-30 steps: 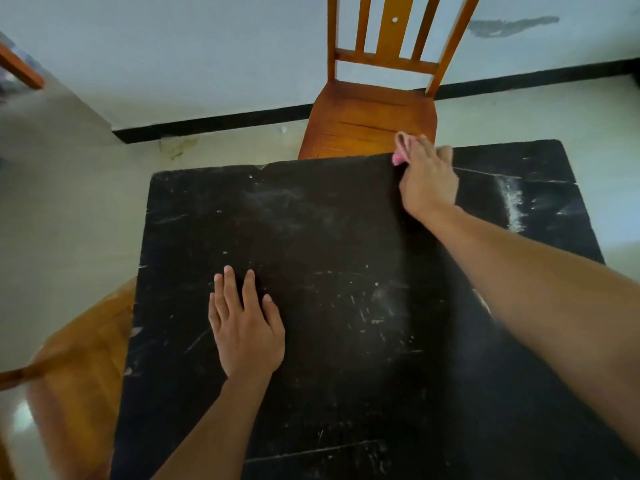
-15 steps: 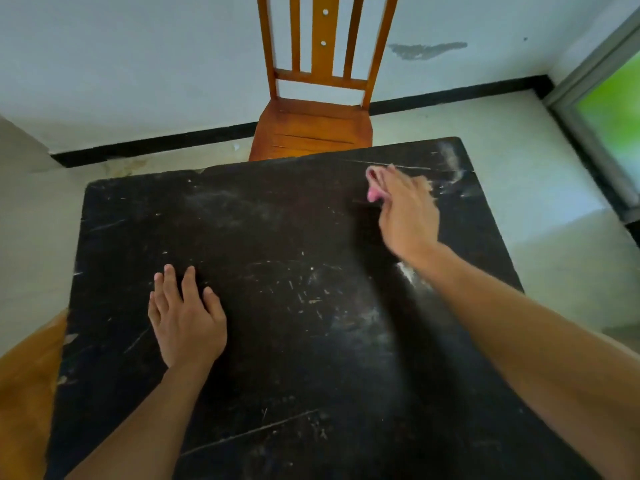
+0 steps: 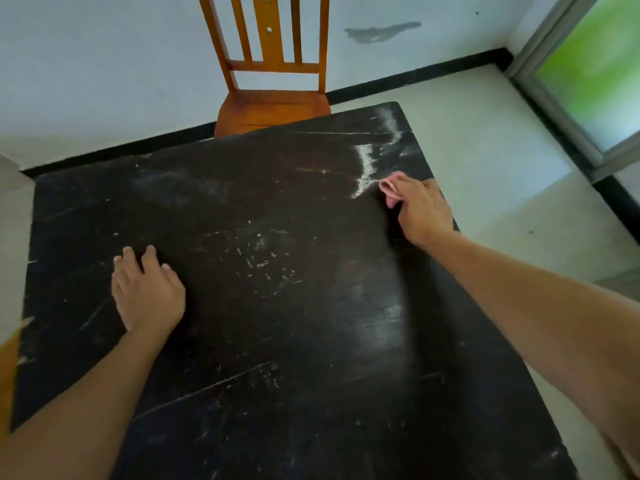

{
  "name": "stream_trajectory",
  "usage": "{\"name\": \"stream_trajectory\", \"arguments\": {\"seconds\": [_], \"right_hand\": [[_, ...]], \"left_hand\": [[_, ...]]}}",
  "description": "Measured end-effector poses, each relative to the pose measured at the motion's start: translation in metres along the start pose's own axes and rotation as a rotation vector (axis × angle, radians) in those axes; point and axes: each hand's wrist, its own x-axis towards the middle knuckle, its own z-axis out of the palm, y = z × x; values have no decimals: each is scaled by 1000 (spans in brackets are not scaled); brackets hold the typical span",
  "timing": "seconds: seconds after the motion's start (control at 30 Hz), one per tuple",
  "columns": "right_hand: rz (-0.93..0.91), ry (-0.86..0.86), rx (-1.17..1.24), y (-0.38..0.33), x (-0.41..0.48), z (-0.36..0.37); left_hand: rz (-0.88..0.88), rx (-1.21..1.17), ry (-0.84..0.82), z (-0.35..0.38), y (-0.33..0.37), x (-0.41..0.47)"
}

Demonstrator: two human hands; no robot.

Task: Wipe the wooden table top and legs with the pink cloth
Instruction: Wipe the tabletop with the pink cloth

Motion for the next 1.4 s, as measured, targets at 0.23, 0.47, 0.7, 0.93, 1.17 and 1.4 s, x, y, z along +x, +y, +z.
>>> {"name": "stream_trajectory", "arguments": {"seconds": [0.23,0.47,0.7,0.93,1.17,1.4], "right_hand": [[-295,66,75,0,-137,-4],[-324,-1,58,74,-222,10],[-80,84,143,102,-39,-16],[-567,-40,66,79,-118,-9],[-444,38,83,112,12,5],[-268,93,13,134,104,-52]], "left_hand": [[269,-280,-72,15,139,-132],[211,-218,-111,55,195,-163],[226,-133,-84,58,198,-163],[194,-77,-90,58,201,-162],[179,6,-60,61,202,-162],[145,3,-39,59,207,-163]]}}
